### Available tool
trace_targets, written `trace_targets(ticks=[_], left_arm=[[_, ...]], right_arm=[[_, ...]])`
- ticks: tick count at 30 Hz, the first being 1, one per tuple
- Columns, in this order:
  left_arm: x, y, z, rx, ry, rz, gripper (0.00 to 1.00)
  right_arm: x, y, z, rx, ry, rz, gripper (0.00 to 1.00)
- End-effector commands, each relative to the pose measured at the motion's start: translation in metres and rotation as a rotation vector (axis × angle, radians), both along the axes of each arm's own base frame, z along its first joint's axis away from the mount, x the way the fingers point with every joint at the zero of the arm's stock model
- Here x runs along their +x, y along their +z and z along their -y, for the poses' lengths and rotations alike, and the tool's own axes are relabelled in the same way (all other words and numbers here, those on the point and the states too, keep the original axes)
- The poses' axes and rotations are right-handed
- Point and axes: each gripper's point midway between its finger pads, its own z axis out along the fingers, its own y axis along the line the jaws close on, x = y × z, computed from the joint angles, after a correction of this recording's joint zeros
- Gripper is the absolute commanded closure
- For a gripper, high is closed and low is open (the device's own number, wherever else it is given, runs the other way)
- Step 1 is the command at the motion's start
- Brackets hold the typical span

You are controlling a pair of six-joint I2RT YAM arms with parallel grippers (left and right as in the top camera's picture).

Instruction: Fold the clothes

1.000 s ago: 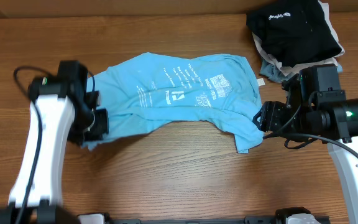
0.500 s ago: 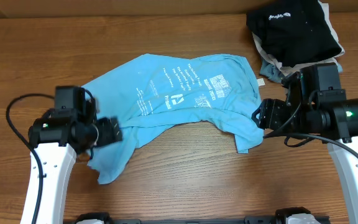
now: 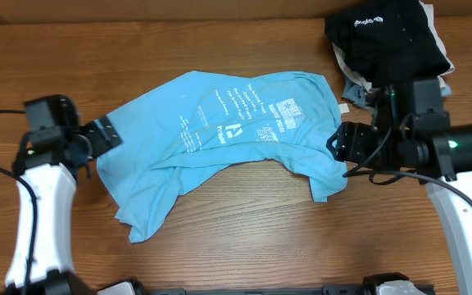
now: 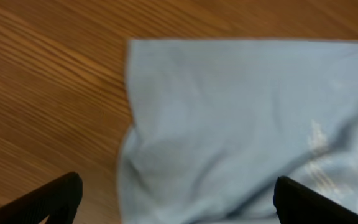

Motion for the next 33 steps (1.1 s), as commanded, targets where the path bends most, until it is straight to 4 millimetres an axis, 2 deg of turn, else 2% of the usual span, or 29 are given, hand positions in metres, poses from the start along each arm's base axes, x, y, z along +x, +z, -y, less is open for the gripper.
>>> trace_targets(ticks=[1,10,13,24,29,33], left_arm=[[0.003,-0.020,-0.030,0.029,0.055,-0.030,0.00],[0.034,-0.070,-0.048,0.072,0.001,-0.047,0.03],[0.045,-0.081,-0.052,0.076,0.001,-0.029,0.04],[0.066,-0.110,-0.045,0.054,-0.035,-0.003,0.15],[0.069,-0.115,-0.045,0.056,-0.038,0.000,0.21],[0.071,-0.114,-0.044,0.055,-0.041,0.010,0.33]], right_arm=[[0.007,0.001,-0.006,0.003,0.025,0.008,0.29],[0.017,-0.014,-0.010,-0.003,0.032,-0.037,0.29],[0.018,-0.017,-0.010,-0.005,0.032,-0.048,0.29],[0.029,-0.016,-0.012,0.001,0.032,-0.010,0.29],[0.029,-0.016,-0.012,0.001,0.032,-0.010,0.29],[0.029,-0.015,-0.012,0.001,0.032,-0.007,0.29]])
